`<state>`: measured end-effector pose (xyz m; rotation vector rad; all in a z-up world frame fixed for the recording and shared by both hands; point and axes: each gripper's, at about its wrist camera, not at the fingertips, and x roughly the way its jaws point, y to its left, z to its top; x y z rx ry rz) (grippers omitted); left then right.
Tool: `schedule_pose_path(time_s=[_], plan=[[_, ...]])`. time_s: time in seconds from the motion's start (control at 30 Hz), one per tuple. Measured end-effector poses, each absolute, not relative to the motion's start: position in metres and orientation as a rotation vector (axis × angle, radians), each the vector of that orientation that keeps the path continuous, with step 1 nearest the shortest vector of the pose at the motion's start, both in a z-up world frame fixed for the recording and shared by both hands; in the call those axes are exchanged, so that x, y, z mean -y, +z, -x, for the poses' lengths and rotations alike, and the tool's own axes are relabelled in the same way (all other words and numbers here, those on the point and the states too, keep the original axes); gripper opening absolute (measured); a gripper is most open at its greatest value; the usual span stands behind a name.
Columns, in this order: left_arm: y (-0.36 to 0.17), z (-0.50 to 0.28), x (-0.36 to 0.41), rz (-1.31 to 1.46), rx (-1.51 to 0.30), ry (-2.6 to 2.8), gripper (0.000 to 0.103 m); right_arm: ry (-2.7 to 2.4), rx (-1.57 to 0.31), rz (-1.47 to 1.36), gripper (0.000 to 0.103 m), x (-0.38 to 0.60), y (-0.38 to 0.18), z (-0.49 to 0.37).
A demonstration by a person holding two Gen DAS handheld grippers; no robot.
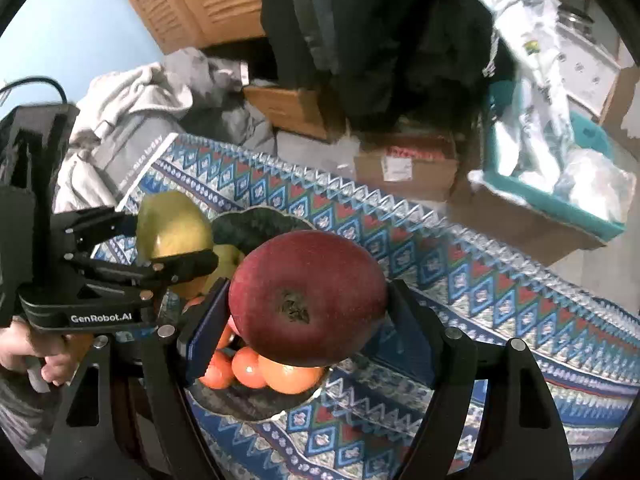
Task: Organize fruits
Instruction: 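Carry the pear with the left tool while the right tool carries the apple over the bowl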
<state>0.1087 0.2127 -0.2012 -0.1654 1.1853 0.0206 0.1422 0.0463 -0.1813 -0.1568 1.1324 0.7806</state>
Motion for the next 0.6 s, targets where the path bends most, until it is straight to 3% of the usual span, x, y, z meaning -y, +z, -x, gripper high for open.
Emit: schedule_pose_path(time_s=[0.43, 0.6], plan=[[-0.241, -0.120, -0.237, 0.260, -1.279, 0.046, 0.069, 0.778, -1.247, 0.113, 0.078, -0.064, -0.228, -0.159], [-0.230, -0.122, -0.234, 0.268, -1.230, 0.015, 0.066, 0.780, -1.264, 0.132, 0.079, -0.071, -0.237, -0.158]])
